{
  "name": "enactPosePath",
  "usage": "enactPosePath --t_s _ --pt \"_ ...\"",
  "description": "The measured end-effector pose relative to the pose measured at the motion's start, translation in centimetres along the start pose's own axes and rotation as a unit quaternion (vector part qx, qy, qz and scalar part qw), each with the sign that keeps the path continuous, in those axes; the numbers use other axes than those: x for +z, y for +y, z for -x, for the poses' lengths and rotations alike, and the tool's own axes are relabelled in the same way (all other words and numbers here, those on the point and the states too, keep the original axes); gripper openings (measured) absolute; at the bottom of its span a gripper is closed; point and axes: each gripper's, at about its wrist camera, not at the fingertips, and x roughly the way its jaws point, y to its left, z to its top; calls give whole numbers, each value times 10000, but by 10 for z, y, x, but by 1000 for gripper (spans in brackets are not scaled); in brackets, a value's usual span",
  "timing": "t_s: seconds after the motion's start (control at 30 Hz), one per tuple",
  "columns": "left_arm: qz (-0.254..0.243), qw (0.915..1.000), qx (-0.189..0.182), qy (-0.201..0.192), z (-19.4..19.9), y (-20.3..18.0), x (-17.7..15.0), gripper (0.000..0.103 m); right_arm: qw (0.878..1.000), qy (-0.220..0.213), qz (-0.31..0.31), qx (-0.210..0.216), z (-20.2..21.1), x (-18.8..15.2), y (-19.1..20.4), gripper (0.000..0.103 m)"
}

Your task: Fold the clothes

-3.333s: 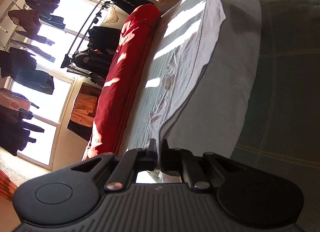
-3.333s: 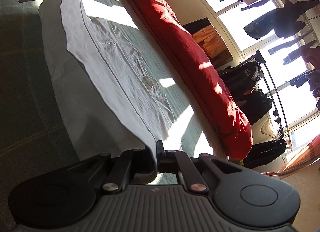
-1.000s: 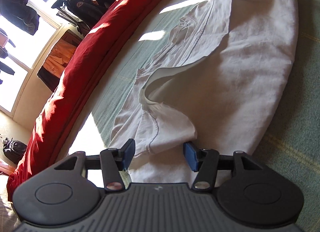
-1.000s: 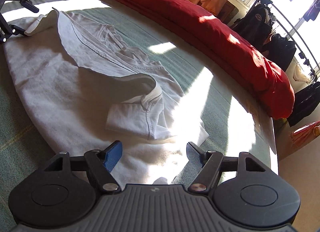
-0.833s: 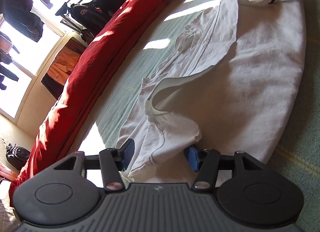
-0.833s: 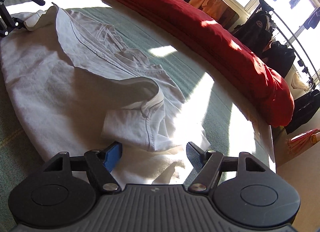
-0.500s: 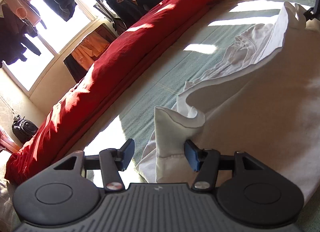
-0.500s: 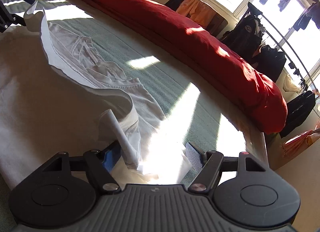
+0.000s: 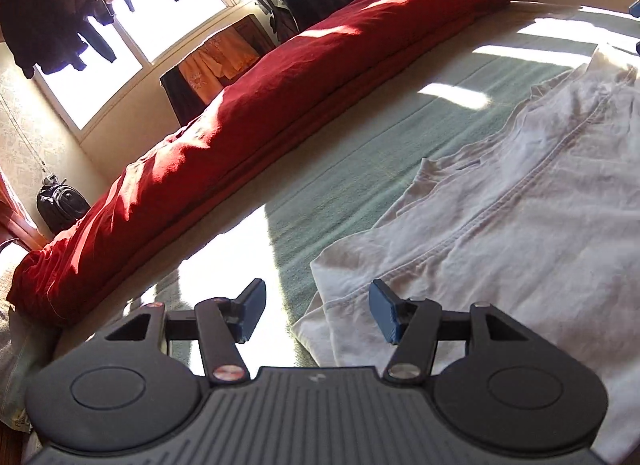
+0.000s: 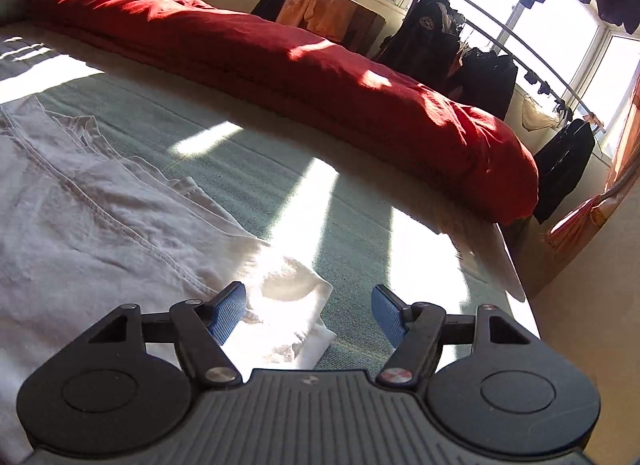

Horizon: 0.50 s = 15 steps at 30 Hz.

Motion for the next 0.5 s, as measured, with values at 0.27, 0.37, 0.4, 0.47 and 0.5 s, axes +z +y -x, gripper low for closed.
enactPosePath --t_s 0.27,0.37,0.4,0.47,0.5 --pt "332 9978 -378 427 -8 -7 -11 60 9972 532 -156 507 -38 0 13 24" --pt "631 9952 -108 742 -13 8 -22 60 9935 637 -801 502 -40 -4 -9 26" --pt "667 9949 -88 751 -8 11 -24 60 9922 615 -950 532 -32 -4 -15 26" --pt "686 9952 -109 686 7 17 -27 57 9892 580 -1160 683 -16 -6 -23 26" --pt "725 9953 -205 605 17 19 -27 57 9874 568 -1235 807 -7 -9 -27 26"
